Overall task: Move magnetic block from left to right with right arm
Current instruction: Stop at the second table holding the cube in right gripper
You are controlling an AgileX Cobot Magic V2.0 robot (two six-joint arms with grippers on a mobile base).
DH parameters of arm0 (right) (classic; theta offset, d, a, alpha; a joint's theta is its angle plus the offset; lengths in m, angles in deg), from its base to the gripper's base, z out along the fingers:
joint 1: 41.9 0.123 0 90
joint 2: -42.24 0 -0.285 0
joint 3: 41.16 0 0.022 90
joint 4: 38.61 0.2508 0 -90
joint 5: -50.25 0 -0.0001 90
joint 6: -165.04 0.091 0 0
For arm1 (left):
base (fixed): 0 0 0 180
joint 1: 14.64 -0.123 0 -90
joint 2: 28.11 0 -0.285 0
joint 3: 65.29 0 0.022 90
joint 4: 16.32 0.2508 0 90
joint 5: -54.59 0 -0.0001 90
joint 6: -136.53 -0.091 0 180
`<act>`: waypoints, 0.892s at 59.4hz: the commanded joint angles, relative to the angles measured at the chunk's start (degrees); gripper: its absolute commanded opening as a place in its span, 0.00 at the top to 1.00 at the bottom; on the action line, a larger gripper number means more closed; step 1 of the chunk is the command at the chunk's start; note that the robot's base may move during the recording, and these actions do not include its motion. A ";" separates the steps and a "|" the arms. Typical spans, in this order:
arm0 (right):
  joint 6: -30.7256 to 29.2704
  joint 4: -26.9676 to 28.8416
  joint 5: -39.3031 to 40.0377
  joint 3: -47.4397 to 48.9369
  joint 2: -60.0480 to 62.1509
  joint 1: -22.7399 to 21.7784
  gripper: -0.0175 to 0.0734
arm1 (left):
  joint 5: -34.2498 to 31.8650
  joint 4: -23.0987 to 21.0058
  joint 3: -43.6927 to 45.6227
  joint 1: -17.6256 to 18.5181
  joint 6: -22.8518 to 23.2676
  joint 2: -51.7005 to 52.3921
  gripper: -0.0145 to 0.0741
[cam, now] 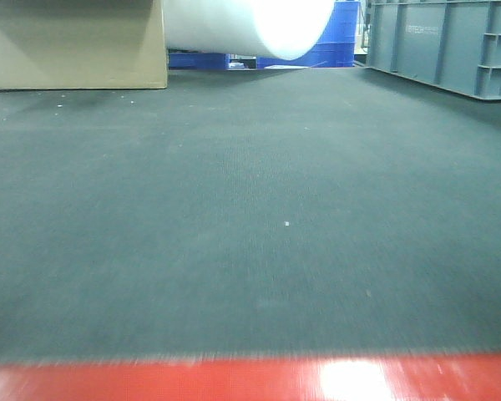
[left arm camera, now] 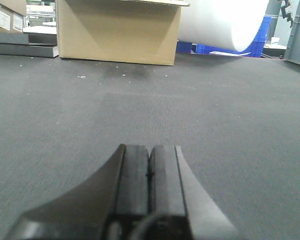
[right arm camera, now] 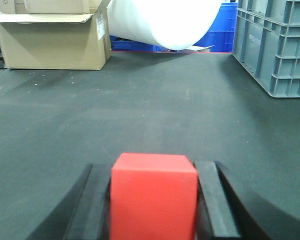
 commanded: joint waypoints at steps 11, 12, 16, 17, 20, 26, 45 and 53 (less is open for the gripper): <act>-0.43 -1.00 5.13 1.37 -0.95 -0.27 0.65 | -5.39 0.00 -0.53 -0.26 0.38 0.88 0.97; -0.43 -1.00 5.13 1.37 -0.95 -0.27 0.65 | -5.39 0.00 -0.53 -0.26 0.38 0.88 0.97; -0.43 -1.00 5.13 1.37 -0.95 -0.27 0.65 | -5.39 0.00 -0.53 -0.26 0.38 0.88 0.97; -0.43 -1.00 5.13 1.37 -0.95 -0.27 0.65 | -5.39 0.00 -0.53 -0.26 0.38 0.88 0.97; -0.43 -1.00 5.13 1.37 -0.95 -0.27 0.65 | -5.39 0.00 -0.53 -0.26 0.38 0.88 0.97; -0.43 -1.00 5.13 1.37 -0.95 -0.27 0.65 | -5.39 0.00 -0.53 -0.26 0.38 0.88 0.97; -0.43 -1.00 5.13 1.37 -0.95 -0.27 0.65 | -5.39 0.00 -0.53 -0.26 0.38 0.88 0.97; -0.43 -1.00 5.13 1.37 -0.95 -0.27 0.65 | -5.39 0.00 -0.53 -0.26 0.38 0.88 0.97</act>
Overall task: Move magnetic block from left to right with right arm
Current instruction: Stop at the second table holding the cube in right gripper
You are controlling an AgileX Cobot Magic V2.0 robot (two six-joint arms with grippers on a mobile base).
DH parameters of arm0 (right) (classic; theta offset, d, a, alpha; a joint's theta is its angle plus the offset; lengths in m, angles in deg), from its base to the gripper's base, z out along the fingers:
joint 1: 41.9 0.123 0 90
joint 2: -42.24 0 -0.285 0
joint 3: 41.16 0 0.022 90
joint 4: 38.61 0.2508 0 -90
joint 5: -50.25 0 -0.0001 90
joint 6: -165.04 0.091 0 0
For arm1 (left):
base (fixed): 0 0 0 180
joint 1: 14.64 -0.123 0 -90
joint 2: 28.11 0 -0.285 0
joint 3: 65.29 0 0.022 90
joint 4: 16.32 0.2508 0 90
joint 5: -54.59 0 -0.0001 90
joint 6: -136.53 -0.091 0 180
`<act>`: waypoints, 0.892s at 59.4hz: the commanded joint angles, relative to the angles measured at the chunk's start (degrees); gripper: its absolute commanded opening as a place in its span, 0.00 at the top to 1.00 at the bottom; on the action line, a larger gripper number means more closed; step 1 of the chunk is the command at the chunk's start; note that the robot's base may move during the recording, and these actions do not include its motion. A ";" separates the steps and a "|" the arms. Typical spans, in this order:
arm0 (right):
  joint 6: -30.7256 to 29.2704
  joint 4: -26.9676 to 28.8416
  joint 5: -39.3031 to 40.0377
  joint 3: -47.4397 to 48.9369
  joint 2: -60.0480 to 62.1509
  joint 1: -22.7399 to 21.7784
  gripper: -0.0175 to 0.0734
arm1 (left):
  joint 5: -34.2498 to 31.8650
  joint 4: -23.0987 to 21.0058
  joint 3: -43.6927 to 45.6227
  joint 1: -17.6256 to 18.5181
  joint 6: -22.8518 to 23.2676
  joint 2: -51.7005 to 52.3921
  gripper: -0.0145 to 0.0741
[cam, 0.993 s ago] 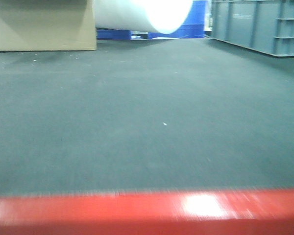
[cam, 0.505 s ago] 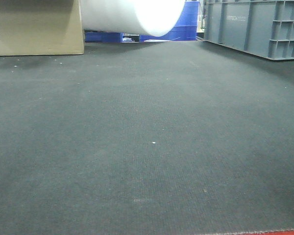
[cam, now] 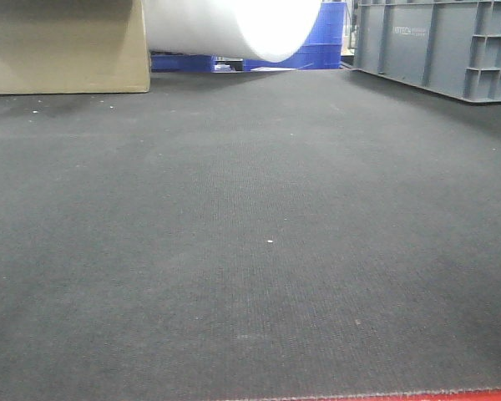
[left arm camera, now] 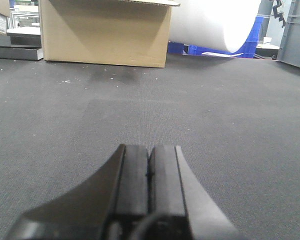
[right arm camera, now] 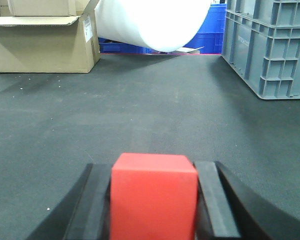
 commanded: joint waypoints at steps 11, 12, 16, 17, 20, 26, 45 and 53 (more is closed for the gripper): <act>-0.43 -1.00 5.13 1.37 -0.95 -0.27 0.65 | -5.39 0.00 -0.53 -0.21 0.38 0.88 0.97; -0.43 -1.00 5.13 1.37 -0.95 -0.27 0.65 | -5.39 0.00 -0.53 -0.21 0.38 0.88 0.97; -0.43 -0.87 4.85 1.37 -0.95 -0.27 0.65 | -5.39 0.00 -0.53 -0.21 0.38 0.88 0.97; -0.43 -0.87 4.85 1.37 -0.95 -0.27 0.65 | -5.39 0.00 -0.53 -0.21 0.38 0.88 0.97; -0.43 -1.07 5.52 1.50 -1.32 -0.27 0.65 | -5.39 0.00 -0.53 -0.21 0.38 0.88 0.97; -0.48 -2.10 6.25 3.83 -4.74 -0.27 0.65 | -5.39 0.00 -0.53 -0.21 0.38 0.88 0.97; -6.91 3.30 6.87 22.81 -35.59 2.76 0.65 | -5.39 0.00 -0.53 -0.21 0.38 0.88 0.97; -13.49 9.35 6.66 29.35 -47.46 8.92 0.65 | -5.39 0.00 -0.53 -0.21 0.38 0.88 0.97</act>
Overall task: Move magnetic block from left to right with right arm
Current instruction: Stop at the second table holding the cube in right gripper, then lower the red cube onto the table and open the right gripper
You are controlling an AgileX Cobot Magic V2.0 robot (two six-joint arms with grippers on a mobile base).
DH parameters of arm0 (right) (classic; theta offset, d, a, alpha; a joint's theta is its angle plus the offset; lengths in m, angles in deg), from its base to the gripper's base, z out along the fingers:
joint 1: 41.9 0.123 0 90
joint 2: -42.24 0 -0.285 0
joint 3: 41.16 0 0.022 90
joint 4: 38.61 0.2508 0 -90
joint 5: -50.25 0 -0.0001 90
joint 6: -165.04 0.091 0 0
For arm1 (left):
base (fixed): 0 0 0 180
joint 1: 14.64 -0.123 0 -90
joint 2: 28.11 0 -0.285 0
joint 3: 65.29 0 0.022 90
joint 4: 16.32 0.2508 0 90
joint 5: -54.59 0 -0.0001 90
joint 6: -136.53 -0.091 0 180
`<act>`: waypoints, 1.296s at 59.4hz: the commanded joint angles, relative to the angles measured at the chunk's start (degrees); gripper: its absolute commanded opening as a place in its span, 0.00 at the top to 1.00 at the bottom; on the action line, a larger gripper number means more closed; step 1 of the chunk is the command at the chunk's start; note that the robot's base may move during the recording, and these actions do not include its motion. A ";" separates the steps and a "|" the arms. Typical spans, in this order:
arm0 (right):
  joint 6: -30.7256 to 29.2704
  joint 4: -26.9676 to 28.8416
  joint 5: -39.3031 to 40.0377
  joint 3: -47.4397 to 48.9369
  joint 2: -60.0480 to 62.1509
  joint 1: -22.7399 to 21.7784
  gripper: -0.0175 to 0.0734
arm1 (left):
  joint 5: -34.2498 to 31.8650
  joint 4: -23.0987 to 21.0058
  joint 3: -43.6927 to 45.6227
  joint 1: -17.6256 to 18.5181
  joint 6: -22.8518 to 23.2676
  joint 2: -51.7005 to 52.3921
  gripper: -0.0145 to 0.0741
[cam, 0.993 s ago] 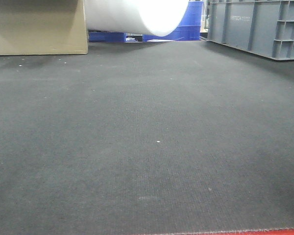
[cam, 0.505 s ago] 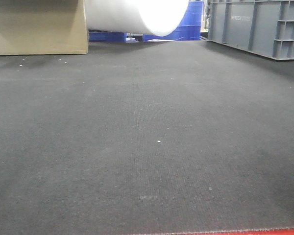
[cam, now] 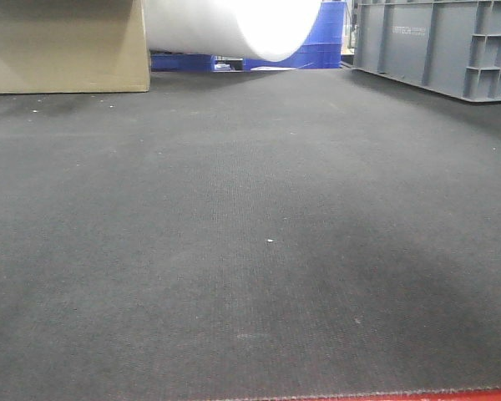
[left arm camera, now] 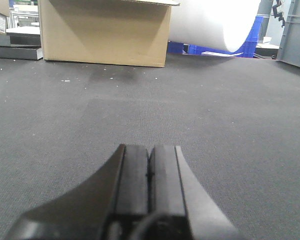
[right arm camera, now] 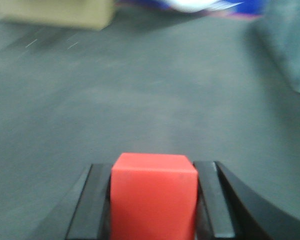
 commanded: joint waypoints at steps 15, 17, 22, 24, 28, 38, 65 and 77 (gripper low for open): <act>-4.29 6.09 3.80 12.65 -24.36 8.69 0.65 | -5.39 0.00 -0.53 -0.21 0.38 0.88 0.97; -4.29 6.86 3.65 13.29 -26.87 8.80 0.65 | -5.39 0.00 -0.53 -0.21 0.38 0.88 0.97; -4.29 9.18 2.95 15.22 -32.62 8.87 0.65 | -5.39 0.00 -0.53 -0.21 0.38 0.88 0.97; -4.29 9.34 2.61 15.90 -34.91 8.87 0.65 | -5.39 0.00 -0.53 -0.21 0.38 0.88 0.97; -4.29 9.34 2.27 16.85 -38.65 8.87 0.65 | -5.39 0.00 -0.53 -0.21 0.38 0.88 0.97; -4.29 9.52 2.77 17.59 -46.64 8.87 0.65 | -5.39 0.00 -0.53 -0.21 0.38 0.88 0.97; -4.29 9.53 3.14 17.59 -53.09 8.68 0.28 | -5.39 0.00 -0.53 -0.21 0.38 0.88 0.97; -4.29 9.62 2.78 17.59 -51.68 8.68 0.12 | -5.39 0.00 -0.53 -0.21 0.38 0.88 0.97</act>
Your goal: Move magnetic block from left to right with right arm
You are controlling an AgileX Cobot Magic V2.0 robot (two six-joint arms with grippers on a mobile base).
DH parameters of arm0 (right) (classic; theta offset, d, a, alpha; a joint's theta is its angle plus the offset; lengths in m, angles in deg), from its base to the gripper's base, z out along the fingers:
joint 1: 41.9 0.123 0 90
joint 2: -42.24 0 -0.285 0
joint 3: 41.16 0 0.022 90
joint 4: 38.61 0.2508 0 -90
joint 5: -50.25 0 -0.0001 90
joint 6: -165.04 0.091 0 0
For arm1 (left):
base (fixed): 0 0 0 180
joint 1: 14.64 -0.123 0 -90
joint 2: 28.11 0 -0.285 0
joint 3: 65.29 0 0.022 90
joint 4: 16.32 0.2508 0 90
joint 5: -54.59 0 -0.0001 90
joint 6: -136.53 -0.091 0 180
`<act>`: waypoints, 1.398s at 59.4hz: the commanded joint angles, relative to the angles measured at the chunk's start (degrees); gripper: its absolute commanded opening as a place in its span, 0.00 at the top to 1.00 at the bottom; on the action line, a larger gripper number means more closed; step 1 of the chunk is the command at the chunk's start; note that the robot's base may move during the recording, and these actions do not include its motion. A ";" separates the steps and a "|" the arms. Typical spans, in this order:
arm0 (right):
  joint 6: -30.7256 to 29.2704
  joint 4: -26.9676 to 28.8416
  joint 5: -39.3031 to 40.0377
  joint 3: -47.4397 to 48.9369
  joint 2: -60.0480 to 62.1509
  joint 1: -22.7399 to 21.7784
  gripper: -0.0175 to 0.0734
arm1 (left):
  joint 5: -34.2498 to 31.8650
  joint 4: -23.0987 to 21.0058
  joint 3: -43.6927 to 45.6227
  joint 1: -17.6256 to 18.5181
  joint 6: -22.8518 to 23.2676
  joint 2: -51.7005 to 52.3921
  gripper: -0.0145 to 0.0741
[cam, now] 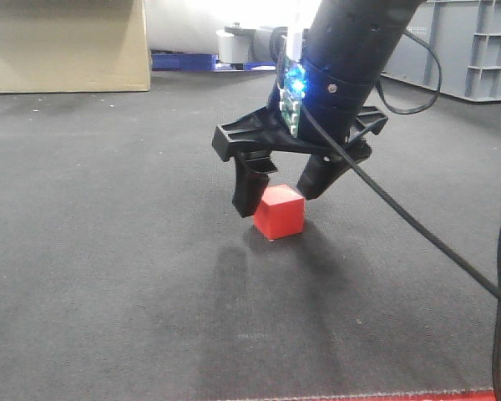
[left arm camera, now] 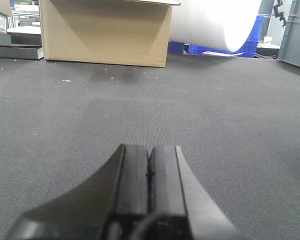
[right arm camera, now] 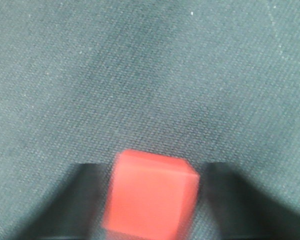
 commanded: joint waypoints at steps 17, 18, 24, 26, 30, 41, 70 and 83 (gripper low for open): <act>-0.51 1.14 1.45 1.19 15.56 -0.33 0.23 | -5.39 0.00 -0.53 -0.21 0.38 0.78 0.97; -0.51 1.14 1.46 0.92 16.81 -0.33 0.27 | -5.39 0.00 -0.53 -0.21 0.38 0.78 0.97; -0.51 1.14 2.50 -1.75 23.42 -0.33 0.49 | -5.39 0.00 -0.53 -0.21 0.38 0.78 0.97; -0.56 1.14 3.17 -2.87 25.30 -0.33 0.56 | -5.39 0.00 -0.53 -0.21 0.38 0.78 0.97; -0.56 1.14 5.47 -6.04 30.14 -0.33 0.66 | -5.39 0.00 -0.53 -0.21 0.38 0.78 0.97; -0.56 1.14 13.74 -19.08 43.05 -0.33 0.73 | -5.39 0.00 -0.53 -0.21 0.38 0.78 0.97; -0.56 1.19 21.99 -42.94 74.43 -0.33 0.73 | -5.39 0.00 -0.53 -0.21 0.38 0.78 0.97; -0.56 1.19 21.57 -43.24 76.90 -0.33 0.73 | -5.39 0.00 -0.53 -0.21 0.38 0.78 0.97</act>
